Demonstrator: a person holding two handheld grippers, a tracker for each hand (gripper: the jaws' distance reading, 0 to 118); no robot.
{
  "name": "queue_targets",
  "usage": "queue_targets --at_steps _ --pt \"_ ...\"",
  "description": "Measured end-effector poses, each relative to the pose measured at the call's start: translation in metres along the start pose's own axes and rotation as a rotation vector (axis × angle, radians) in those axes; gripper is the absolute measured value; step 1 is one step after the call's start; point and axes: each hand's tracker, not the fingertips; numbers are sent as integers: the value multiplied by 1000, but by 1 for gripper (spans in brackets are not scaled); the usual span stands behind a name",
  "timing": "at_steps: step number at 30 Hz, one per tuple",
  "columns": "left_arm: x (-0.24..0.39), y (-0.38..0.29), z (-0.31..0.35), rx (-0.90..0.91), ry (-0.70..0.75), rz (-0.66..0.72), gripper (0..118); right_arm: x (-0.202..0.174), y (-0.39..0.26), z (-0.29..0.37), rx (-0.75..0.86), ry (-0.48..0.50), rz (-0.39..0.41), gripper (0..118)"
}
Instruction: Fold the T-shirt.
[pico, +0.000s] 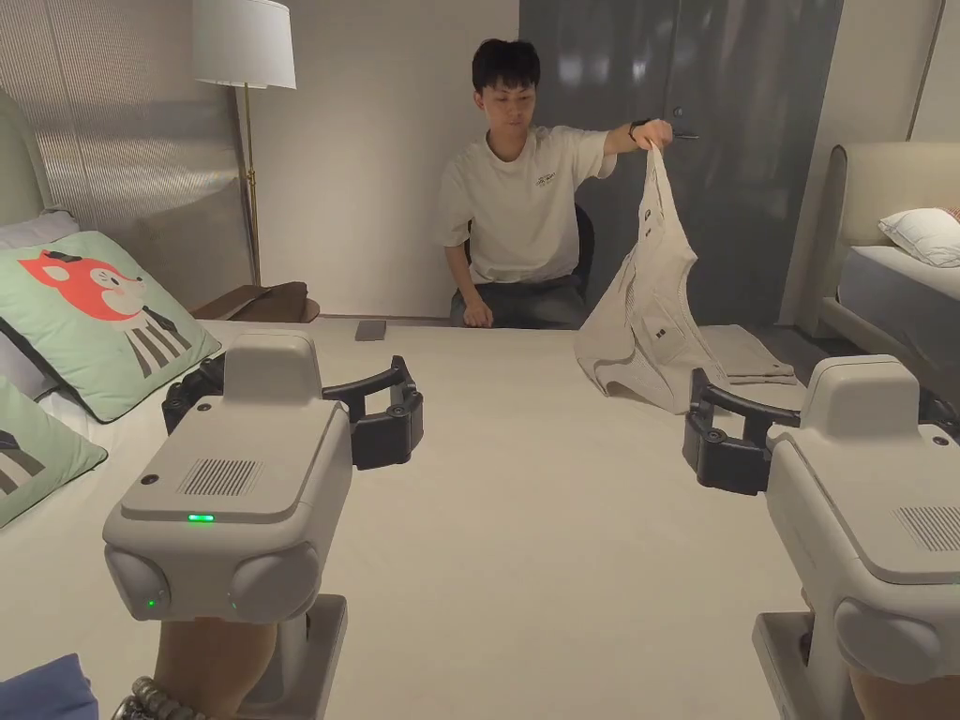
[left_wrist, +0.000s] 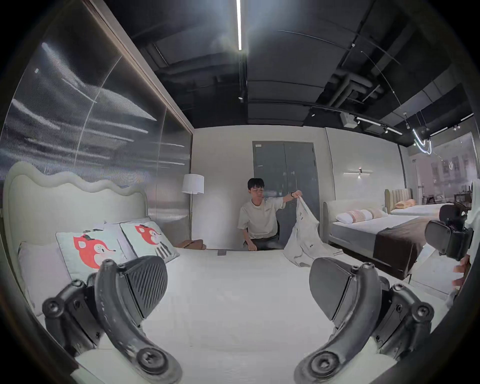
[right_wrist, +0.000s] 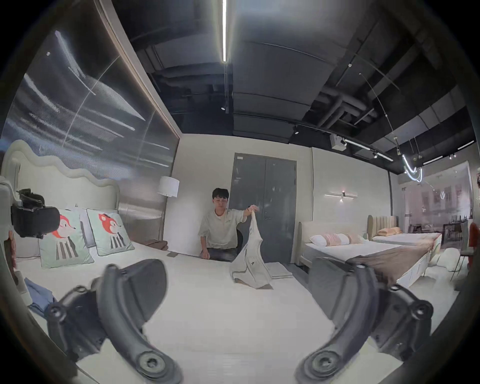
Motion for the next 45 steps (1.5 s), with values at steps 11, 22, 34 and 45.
queue_targets --at_steps 11,22,34,45 --pt "2 2 7 -3 -10 -11 110 -3 9 6 14 8 -3 114" --pt "2 2 7 39 18 9 110 0 11 6 11 17 -16 115" --pt "1 -1 8 24 5 12 110 9 8 -4 -37 68 -29 115" --pt "2 1 11 13 4 17 110 2 7 -2 -31 -5 20 115"
